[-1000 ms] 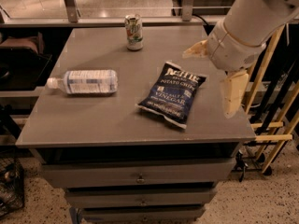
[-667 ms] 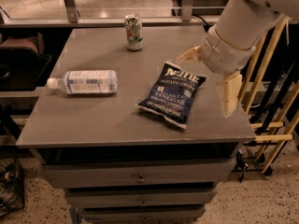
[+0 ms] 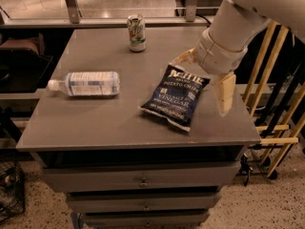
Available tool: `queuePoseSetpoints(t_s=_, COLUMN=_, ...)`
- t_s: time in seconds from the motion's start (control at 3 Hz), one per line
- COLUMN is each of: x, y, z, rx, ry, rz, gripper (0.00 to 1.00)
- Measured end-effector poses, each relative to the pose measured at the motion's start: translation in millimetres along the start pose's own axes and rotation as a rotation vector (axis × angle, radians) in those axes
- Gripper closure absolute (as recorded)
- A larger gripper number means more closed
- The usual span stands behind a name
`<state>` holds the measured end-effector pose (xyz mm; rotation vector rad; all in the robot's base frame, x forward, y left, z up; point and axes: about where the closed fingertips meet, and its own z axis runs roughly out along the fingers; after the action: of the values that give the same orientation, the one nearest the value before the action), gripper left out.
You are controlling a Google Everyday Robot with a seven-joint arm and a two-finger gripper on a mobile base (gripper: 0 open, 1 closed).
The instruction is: Pick blue chip bag
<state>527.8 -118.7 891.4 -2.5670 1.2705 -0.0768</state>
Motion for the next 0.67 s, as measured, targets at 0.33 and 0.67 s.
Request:
queuePoseSetpoints(t_s=0.33, x=-7, y=-14, z=11, rx=0.020, ry=0.006, rz=-0.018, gripper=0.00)
queuePoseSetpoints(t_s=0.67, x=-10, y=-25, z=29, rx=0.023, ry=0.029, rz=-0.039, gripper=0.03)
